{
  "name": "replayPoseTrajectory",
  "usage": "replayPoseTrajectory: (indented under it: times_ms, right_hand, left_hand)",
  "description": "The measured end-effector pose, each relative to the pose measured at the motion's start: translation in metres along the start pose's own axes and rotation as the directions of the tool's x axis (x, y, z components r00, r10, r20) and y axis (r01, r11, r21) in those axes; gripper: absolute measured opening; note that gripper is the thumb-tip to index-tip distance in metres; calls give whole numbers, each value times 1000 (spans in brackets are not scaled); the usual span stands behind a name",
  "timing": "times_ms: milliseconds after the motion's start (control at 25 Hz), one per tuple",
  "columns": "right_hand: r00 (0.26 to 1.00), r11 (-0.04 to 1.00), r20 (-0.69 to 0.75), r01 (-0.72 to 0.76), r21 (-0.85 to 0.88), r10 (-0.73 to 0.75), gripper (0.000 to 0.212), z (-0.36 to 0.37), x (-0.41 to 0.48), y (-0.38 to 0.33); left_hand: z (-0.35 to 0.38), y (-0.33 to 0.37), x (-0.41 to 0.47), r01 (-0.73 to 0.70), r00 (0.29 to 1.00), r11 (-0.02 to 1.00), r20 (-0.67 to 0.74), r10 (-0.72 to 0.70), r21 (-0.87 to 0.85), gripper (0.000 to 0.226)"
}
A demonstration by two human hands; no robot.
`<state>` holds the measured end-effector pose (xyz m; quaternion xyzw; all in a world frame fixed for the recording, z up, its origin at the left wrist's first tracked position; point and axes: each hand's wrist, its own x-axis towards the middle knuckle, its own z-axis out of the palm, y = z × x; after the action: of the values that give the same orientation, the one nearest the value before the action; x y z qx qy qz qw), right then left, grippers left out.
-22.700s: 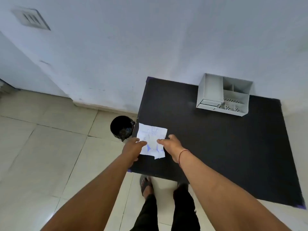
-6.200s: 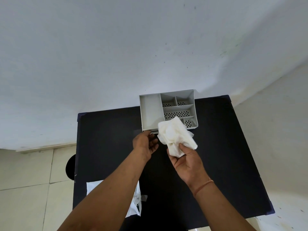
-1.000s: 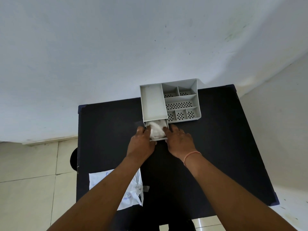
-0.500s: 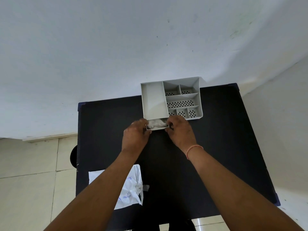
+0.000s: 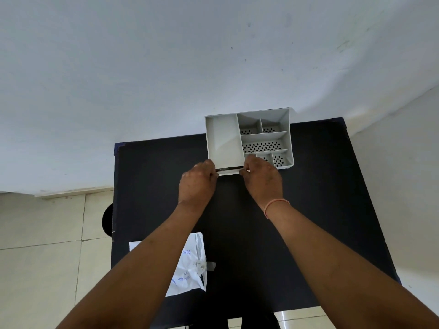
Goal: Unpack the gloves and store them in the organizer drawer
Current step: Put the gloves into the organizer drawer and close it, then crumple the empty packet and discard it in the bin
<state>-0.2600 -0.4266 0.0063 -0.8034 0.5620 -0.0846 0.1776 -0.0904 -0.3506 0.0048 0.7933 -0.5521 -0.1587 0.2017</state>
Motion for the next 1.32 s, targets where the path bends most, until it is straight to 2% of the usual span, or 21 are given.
replayPoseTrajectory:
  times_ms: [320,400,480,640,720,800,880,920,960,1000,1080,1120,1240,1320]
  right_hand:
    - [998,994,49,-25,-110,31,19,-7,13,-9]
    - [999,999,17,-27,-45,28,19,-7,3,-18]
    - [999,996,38,6,90,-10,20,-5,-12,-30]
    - [959,978,266,44,202,-98,19,9,-51,-62]
    - [884,985,461,-5,175,-78,30,25,-73,-73]
    - [781,993,624,-37,110,-40,56,43,-96,-81]
    - [715,995,699,-76,61,12,76,63,-119,-87]
    - [693,988,719,-143,62,56,78,74,-128,-89]
    - [667,966,739,-241,93,95,73,86,-138,-90]
    - [633,927,766,-345,144,116,61,95,-146,-92]
    - [530,828,838,-521,205,126,25,103,-164,-96]
    - [486,788,868,-572,228,102,9,101,-173,-99]
    - [490,735,872,-593,328,6,13,85,-191,-106]
    - [467,626,879,-659,417,-94,16,69,-194,-114]
  left_hand:
    - [-15,-7,6,170,984,985,60,-170,3,30]
    - [-20,-12,-4,176,983,984,57,-175,-24,31]
    - [-22,-17,-18,190,981,980,42,-188,-60,29]
    - [-25,-41,-63,350,935,932,94,-341,-92,19]
    - [-26,-61,-95,485,871,871,127,-474,-80,14]
    - [-28,-81,-131,600,797,797,131,-589,-65,17]
    - [-24,-97,-169,704,706,708,159,-690,-51,34]
    - [-19,-103,-186,747,659,664,185,-729,-42,47]
    - [-14,-106,-202,771,628,636,212,-749,-35,60]
    - [-8,-107,-215,770,626,636,242,-741,-42,70]
    - [2,-99,-235,744,656,656,336,-676,-131,79]
    - [2,-91,-242,756,649,616,381,-659,-222,79]
    - [-3,-69,-255,793,575,339,437,-692,-507,80]
    - [-11,-60,-267,747,556,216,414,-721,-628,75]
